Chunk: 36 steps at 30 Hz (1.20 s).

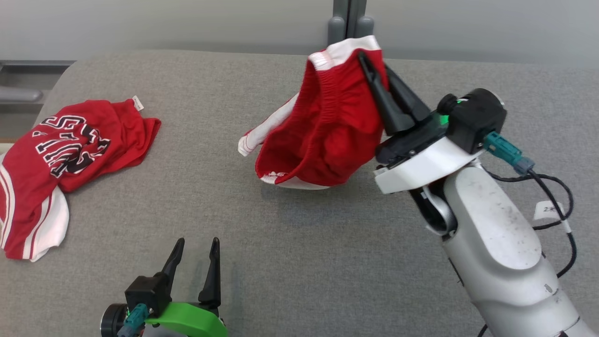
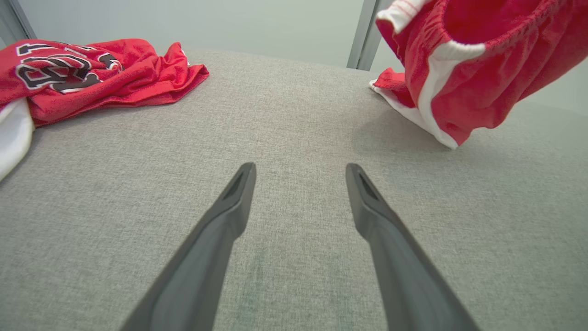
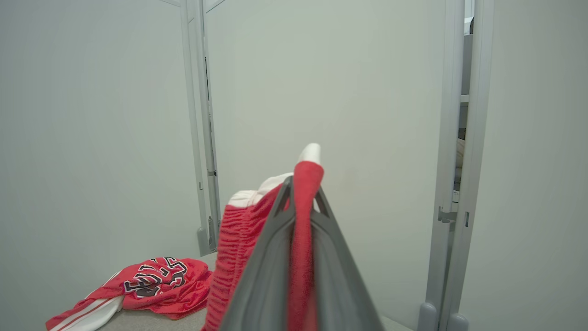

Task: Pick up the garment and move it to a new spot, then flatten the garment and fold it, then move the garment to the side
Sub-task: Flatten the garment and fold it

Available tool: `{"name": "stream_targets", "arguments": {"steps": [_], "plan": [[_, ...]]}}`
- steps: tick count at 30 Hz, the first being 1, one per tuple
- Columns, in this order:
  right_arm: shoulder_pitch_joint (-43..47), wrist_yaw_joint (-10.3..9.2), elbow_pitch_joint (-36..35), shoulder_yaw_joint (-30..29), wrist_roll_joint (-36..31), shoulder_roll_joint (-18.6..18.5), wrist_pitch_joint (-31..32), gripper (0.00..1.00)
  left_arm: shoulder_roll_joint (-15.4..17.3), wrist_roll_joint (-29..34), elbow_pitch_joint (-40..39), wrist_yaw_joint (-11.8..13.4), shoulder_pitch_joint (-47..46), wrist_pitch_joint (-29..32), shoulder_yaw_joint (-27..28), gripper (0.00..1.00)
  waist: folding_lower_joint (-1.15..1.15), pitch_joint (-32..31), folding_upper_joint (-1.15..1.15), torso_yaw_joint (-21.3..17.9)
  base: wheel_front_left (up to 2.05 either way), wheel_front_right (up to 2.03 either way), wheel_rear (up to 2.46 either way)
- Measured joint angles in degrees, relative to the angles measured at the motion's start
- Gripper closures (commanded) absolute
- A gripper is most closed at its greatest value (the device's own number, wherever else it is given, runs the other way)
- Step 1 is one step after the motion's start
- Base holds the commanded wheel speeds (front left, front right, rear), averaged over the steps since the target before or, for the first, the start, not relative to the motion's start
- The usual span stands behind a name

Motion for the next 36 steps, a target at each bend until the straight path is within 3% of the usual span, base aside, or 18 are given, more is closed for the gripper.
{"name": "stream_targets", "arguments": {"steps": [8,9,10,11,14,17,22,28,36], "plan": [[2.5,0.0,12.0,-22.4,-17.5,-1.1,0.0,1.0,-0.1,0.1,-0.9,0.0,-0.3,0.0,-1.0,0.0,0.0,1.1,0.0,-1.9,0.0,0.0,0.0],[2.6,0.0,14.0,-25.2,-20.0,-1.7,0.0,0.73,0.0,0.1,-0.8,0.0,-0.6,0.0,-1.2,0.0,0.0,1.6,0.0,-1.9,0.0,0.0,0.0],[2.7,0.0,15.7,-28.5,-22.4,-2.3,0.0,0.52,0.2,0.0,-0.8,0.0,-0.9,0.0,-1.6,0.0,0.0,2.2,0.0,-1.9,0.0,0.0,0.0],[2.7,0.0,17.2,-32.2,-24.5,-2.8,0.0,0.0,0.3,-0.1,-0.7,0.0,-1.2,0.0,-1.9,0.0,0.0,2.7,0.0,-1.8,0.0,0.0,0.0],[2.8,0.0,20.0,-42.0,-31.1,-3.3,0.0,0.0,0.8,-0.7,-0.6,0.0,-1.9,0.0,-2.3,0.0,0.0,4.0,0.0,-1.6,0.0,0.0,0.0],[2.7,-0.02,19.1,-46.6,-34.1,-2.1,0.0,0.0,1.1,-1.0,-0.5,0.0,-2.1,0.0,-2.4,0.0,0.0,4.9,0.0,-1.4,0.0,0.0,0.0],[4.7,0.0,15.7,-40.4,-32.4,-0.3,0.0,0.0,1.1,-1.1,-0.1,0.0,-2.1,0.0,-2.1,0.0,0.0,4.9,0.0,-1.8,0.0,0.0,0.0],[12.4,0.0,12.8,-26.7,-22.2,0.0,0.0,0.0,0.9,-1.0,0.0,0.0,-2.2,0.0,-1.8,0.0,0.0,3.9,0.0,-2.7,0.0,0.0,0.0],[20.6,0.0,13.2,-17.0,-13.4,0.0,0.0,0.0,0.5,-0.6,0.0,0.0,-2.1,0.0,-1.7,0.0,0.0,3.0,0.0,-3.5,0.0,0.0,0.0]]}}
